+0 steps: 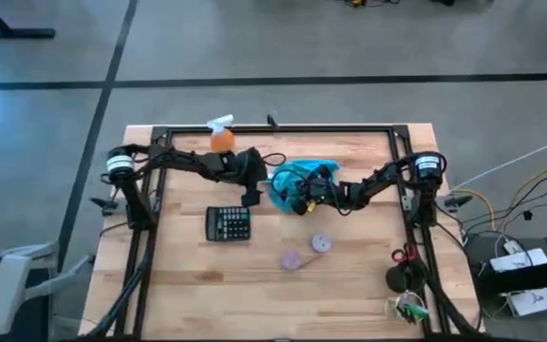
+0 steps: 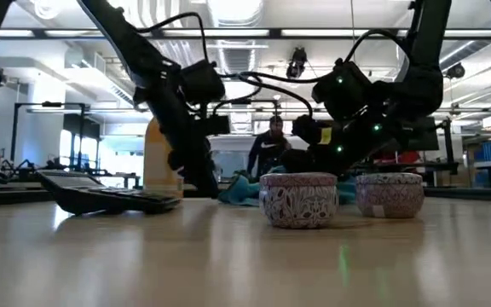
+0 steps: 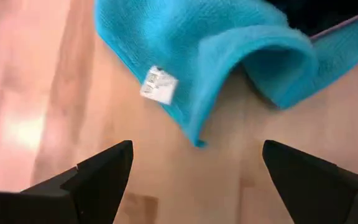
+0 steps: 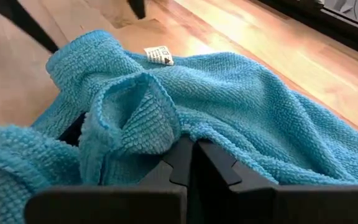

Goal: Apply microfiber cloth
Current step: Wipe the pink cellphone using the blue microfiber cloth

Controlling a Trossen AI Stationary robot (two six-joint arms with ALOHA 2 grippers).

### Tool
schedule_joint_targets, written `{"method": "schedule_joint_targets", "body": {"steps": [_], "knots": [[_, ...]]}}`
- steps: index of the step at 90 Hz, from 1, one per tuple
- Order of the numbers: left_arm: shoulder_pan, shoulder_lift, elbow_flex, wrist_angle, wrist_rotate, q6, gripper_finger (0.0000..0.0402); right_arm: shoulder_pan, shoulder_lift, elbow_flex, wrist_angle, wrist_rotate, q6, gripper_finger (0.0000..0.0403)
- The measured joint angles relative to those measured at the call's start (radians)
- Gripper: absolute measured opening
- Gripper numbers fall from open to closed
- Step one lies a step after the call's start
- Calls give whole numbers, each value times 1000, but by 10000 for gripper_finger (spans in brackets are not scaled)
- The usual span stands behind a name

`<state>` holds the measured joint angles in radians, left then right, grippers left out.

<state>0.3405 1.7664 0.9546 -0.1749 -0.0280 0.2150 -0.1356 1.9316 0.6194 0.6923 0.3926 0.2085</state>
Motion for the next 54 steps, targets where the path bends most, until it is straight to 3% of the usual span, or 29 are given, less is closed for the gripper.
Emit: {"method": "schedule_joint_targets", "body": {"steps": [8, 15, 27, 41, 54], "knots": [[-5, 2, -18, -14, 3, -61, 340, 0, 0, 0, 1, -1, 0, 0], [-8, -5, -28, -21, 7, -88, 306, 0, 0, 0, 1, 0, 0, 0], [-13, -6, -35, -13, 26, -110, 187, 0, 0, 0, 1, 0, 0, 0], [-12, 1, -37, 38, 146, -68, 26, 0, 0, 0, 3, -1, 1, 0], [-13, 29, -49, 171, 125, -64, 13, 0, 0, -1, 4, -1, 6, 0]]}}
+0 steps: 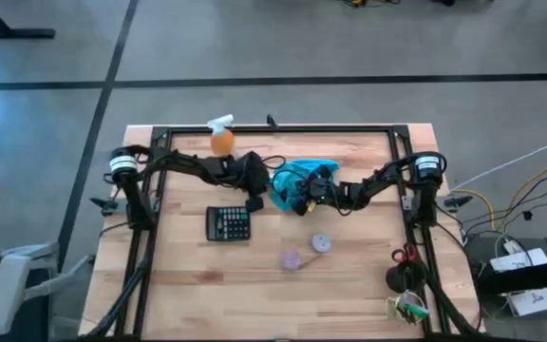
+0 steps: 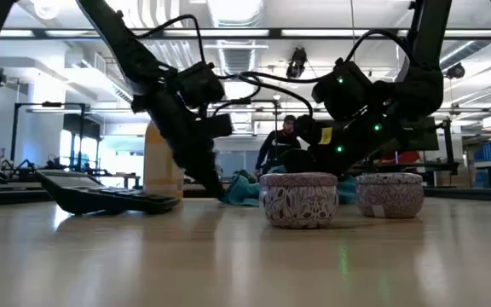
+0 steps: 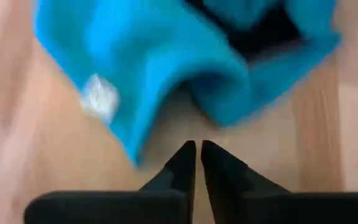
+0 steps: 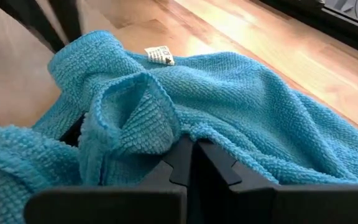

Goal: Apply microfiber cloth
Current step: Wipe the pink cellphone using the blue microfiber cloth

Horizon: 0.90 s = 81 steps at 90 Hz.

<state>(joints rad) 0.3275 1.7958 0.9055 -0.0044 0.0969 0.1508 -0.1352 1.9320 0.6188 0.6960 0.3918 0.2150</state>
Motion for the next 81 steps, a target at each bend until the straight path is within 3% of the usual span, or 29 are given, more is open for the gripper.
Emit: {"method": "schedule_joint_targets", "body": {"steps": [30, 50, 58, 69, 81], "knots": [[-20, 79, 0, 276, 32, 35, 1, 0, 0, 0, 0, 0, 4, 0], [-80, 141, -1, 405, 204, 61, 0, 0, 0, 0, -2, -1, 12, 0], [-107, 194, 2, 488, 182, 86, 0, 0, 0, 0, -1, 0, 13, 0], [-125, 227, 3, 554, 45, 106, 0, 2, 0, 0, -2, 2, 21, 0], [-108, 227, 1, 605, -31, 108, 0, 4, 0, 0, 0, 1, 27, 0]]}}
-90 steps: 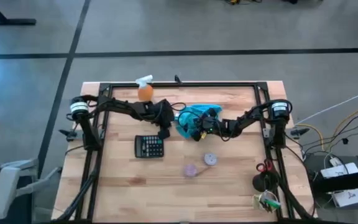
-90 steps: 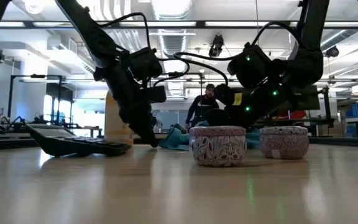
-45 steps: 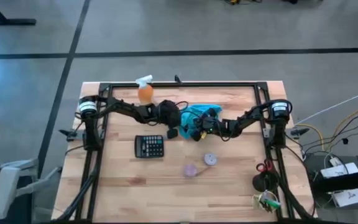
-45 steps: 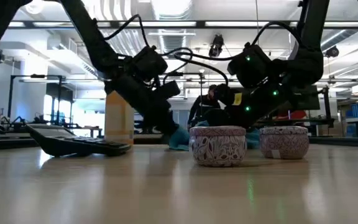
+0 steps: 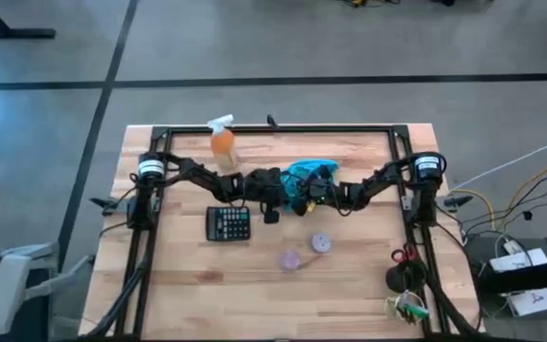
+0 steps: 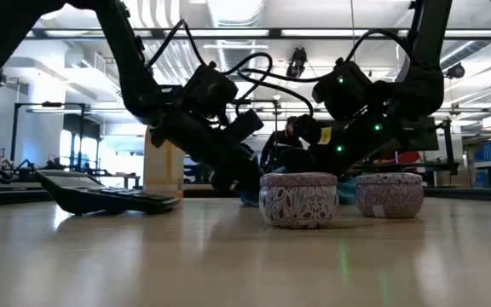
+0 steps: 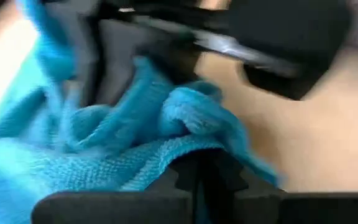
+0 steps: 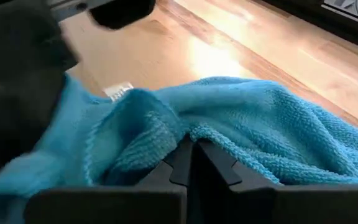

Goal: Apply microfiber cloth
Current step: Wipe the pink cellphone using the blue microfiber cloth

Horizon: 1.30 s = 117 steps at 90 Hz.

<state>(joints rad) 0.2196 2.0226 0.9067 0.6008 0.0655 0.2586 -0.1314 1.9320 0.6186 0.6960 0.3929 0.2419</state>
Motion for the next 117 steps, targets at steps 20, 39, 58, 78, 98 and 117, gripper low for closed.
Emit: {"method": "schedule_joint_targets", "body": {"steps": [20, 39, 58, 78, 98, 117], "knots": [[51, 19, -8, 21, -113, -7, 0, 0, 0, 0, 0, 0, 2, 0], [41, 28, -123, 199, -11, -144, 0, 2, 0, 0, -2, -2, 1, 0], [27, 42, -267, 565, -10, -226, 0, 2, 0, 0, -1, -7, -6, 0], [30, 40, -261, 670, 64, -277, 0, 2, 0, -1, 3, -6, -6, 0], [15, 92, -181, 584, 161, -309, 0, 2, 0, -1, 4, -4, -6, 0], [17, 134, -155, 574, 160, -304, 0, 3, 0, -1, 3, -1, -6, 0]]}}
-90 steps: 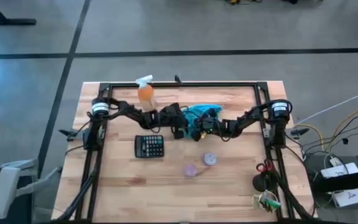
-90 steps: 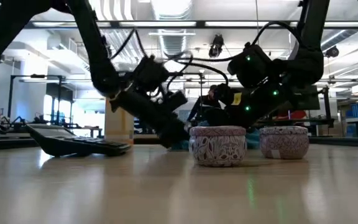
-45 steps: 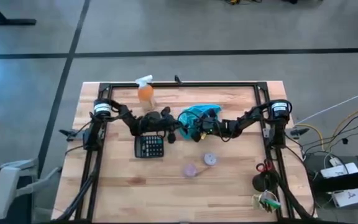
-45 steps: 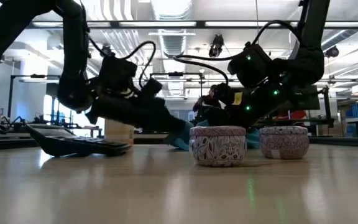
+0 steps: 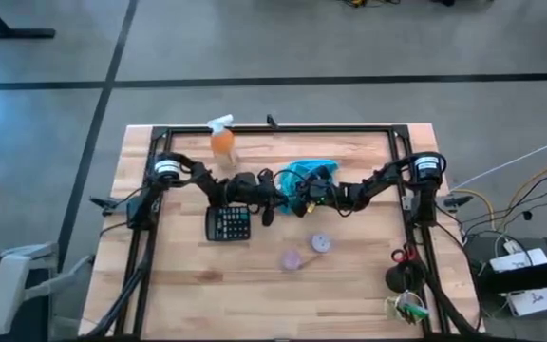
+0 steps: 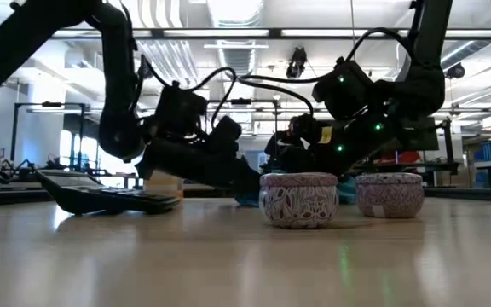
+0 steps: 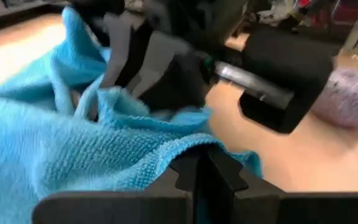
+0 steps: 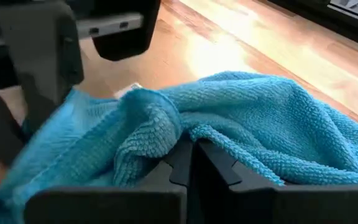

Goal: Apply microfiber cloth
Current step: Wipe the pink cellphone using the blue microfiber cloth

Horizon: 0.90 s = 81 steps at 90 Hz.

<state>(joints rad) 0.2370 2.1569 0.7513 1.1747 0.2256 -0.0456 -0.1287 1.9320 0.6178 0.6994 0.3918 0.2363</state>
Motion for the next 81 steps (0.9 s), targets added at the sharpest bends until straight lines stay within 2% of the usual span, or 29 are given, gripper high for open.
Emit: {"method": "schedule_joint_targets", "body": {"steps": [32, 57, 81], "knots": [[15, -98, -57, 2, 7, 32, 0, 0, 0, 0, 1, 0, 0, 0], [39, -68, -31, -95, -20, 107, 0, 0, 0, 0, 1, 0, 0, 0], [25, -7, 0, -76, -15, 149, 0, 0, 0, -1, 2, 0, 0, 0]]}}
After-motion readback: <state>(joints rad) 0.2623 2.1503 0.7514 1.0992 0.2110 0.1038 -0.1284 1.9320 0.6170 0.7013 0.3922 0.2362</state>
